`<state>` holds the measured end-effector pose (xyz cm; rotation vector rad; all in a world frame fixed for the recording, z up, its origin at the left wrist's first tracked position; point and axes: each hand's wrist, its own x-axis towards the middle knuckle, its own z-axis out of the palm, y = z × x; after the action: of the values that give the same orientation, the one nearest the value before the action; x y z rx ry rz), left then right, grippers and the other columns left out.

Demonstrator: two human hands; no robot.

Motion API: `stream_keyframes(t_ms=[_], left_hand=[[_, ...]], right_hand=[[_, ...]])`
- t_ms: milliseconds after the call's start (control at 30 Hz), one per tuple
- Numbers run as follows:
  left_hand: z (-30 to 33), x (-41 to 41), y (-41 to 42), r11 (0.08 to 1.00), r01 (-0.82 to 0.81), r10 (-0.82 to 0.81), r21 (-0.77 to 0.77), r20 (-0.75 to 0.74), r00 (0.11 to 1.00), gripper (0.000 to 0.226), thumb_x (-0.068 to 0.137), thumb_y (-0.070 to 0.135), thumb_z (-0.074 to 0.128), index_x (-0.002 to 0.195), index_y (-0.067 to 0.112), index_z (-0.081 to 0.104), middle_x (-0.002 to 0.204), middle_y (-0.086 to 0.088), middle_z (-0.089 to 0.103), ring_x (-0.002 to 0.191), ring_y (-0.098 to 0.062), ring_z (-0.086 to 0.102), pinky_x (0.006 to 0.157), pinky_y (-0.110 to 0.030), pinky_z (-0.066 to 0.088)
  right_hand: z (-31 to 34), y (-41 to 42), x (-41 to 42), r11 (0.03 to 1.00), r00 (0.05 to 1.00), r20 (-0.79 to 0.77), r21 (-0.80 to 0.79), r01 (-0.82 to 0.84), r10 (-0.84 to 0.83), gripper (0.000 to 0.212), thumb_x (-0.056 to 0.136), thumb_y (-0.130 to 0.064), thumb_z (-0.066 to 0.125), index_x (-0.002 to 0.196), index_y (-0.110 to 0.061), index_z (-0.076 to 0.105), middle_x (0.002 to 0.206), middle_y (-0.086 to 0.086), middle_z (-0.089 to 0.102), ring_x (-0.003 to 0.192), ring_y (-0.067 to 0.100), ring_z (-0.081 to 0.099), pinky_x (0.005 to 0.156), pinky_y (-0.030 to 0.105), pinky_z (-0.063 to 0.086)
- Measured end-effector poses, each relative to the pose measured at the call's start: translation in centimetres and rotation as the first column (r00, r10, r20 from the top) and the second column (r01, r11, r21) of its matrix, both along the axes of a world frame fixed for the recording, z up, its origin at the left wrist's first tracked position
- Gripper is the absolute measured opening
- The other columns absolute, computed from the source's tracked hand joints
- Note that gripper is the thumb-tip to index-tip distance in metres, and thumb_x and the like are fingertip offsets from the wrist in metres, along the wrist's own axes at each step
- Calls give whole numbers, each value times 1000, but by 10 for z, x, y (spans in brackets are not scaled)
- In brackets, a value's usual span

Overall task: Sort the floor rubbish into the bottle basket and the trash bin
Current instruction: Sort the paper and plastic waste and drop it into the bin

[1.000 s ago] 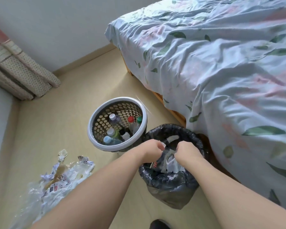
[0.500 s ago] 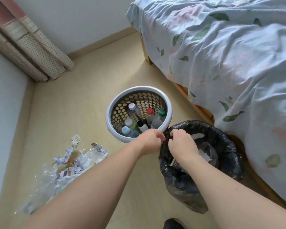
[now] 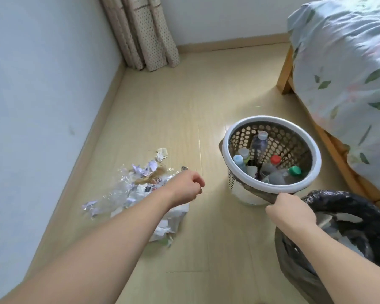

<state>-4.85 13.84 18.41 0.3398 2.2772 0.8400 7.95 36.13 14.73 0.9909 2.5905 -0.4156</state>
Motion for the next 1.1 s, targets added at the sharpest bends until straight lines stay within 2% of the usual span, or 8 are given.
stream_keyframes(t_ms=[133, 300, 433, 600, 700, 767, 967, 1100], left_hand=[[1, -9, -70, 998, -27, 24, -56, -54, 998, 29, 90, 9, 43, 102, 22, 65, 103, 1, 68, 93, -18, 65, 88, -35, 54], [-9, -36, -160, 989, -84, 67, -118, -141, 988, 25, 90, 12, 45, 93, 28, 64, 98, 6, 64, 82, -14, 62, 72, -28, 49], [-38, -73, -230, 966, -160, 112, -201, -230, 967, 25, 91, 13, 43, 95, 23, 65, 99, 6, 67, 89, -18, 63, 80, -35, 53], [-107, -104, -326, 907, -367, 305, -208, -276, 911, 26, 95, 14, 43, 109, 16, 65, 113, 2, 61, 93, -18, 60, 78, -31, 50], [-138, -94, -366, 854, -497, 451, -152, -259, 854, 20, 97, 13, 44, 102, 14, 63, 100, 10, 59, 75, -7, 57, 60, -24, 40], [-153, -86, -386, 821, -551, 510, -150, -241, 826, 21, 96, 11, 43, 102, 10, 63, 91, 9, 58, 68, -13, 54, 55, -25, 35], [-180, -89, -418, 811, -496, 446, -309, -221, 867, 35, 96, 12, 37, 124, 19, 56, 136, 0, 46, 97, -19, 50, 61, -22, 36], [-209, -103, -427, 845, -290, 202, -449, -236, 951, 48, 92, 8, 35, 136, 24, 47, 157, 7, 20, 137, -20, 27, 98, -34, 42]], right_hand=[[17, -48, -26, 973, 981, 32, -137, -185, 191, 7, 88, -17, 50, 86, -17, 57, 81, -4, 59, 82, 17, 60, 72, 27, 52], [23, -145, -86, 890, 903, -6, -166, -424, 429, 24, 86, -20, 50, 108, -16, 57, 104, 1, 60, 95, 22, 58, 80, 32, 51], [-7, -227, -144, 820, 837, -78, -172, -546, 541, 27, 85, -13, 51, 110, -7, 59, 105, 10, 62, 97, 29, 60, 80, 38, 53], [-64, -313, -207, 741, 760, -182, -173, -649, 624, 35, 82, -11, 47, 115, -15, 57, 105, 2, 58, 97, 25, 57, 77, 36, 52], [-88, -343, -216, 703, 719, -199, -158, -694, 666, 31, 86, -11, 50, 118, -11, 51, 119, 6, 53, 104, 29, 55, 81, 37, 49], [-101, -362, -211, 681, 693, -194, -137, -720, 694, 35, 88, -11, 51, 122, -10, 49, 127, 8, 50, 108, 31, 53, 84, 37, 48], [-114, -399, -217, 585, 583, -125, -30, -811, 803, 47, 90, -13, 47, 136, -17, 39, 131, 6, 43, 121, 29, 42, 89, 35, 44], [-130, -426, -242, 534, 528, -89, 68, -842, 844, 53, 88, -13, 47, 140, -21, 36, 137, 3, 38, 122, 26, 38, 97, 35, 38]])
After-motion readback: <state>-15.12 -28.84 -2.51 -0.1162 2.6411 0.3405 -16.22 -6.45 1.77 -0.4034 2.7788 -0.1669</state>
